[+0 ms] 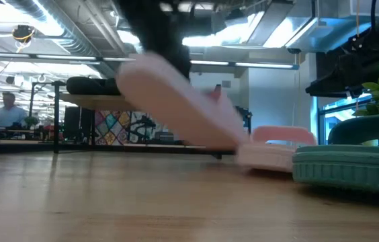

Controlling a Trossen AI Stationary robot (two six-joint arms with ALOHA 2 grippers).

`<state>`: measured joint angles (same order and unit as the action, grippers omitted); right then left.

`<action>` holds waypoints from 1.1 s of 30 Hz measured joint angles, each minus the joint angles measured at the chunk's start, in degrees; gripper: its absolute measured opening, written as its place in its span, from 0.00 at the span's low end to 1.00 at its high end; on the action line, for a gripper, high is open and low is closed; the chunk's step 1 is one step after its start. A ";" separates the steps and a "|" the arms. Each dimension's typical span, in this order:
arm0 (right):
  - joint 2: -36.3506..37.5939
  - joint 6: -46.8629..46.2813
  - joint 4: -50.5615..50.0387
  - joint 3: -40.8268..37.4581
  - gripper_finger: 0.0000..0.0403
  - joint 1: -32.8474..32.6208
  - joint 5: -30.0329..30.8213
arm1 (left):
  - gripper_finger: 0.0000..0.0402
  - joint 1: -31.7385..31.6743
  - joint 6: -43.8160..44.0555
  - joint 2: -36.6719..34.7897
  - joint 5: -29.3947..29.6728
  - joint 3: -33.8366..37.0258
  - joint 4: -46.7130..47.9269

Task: Pick and place slides into the shelf
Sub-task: Put the left pink slide on the shelf

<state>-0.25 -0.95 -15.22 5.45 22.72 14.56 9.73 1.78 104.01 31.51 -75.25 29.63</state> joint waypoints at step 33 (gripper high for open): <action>0.00 -1.81 0.00 0.00 0.51 -0.01 -0.01 | 0.00 -24.86 12.20 -7.42 28.95 -7.84 18.70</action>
<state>-0.25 -2.76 -15.22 5.45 22.71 14.55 -15.13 13.98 96.59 60.45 -83.09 48.33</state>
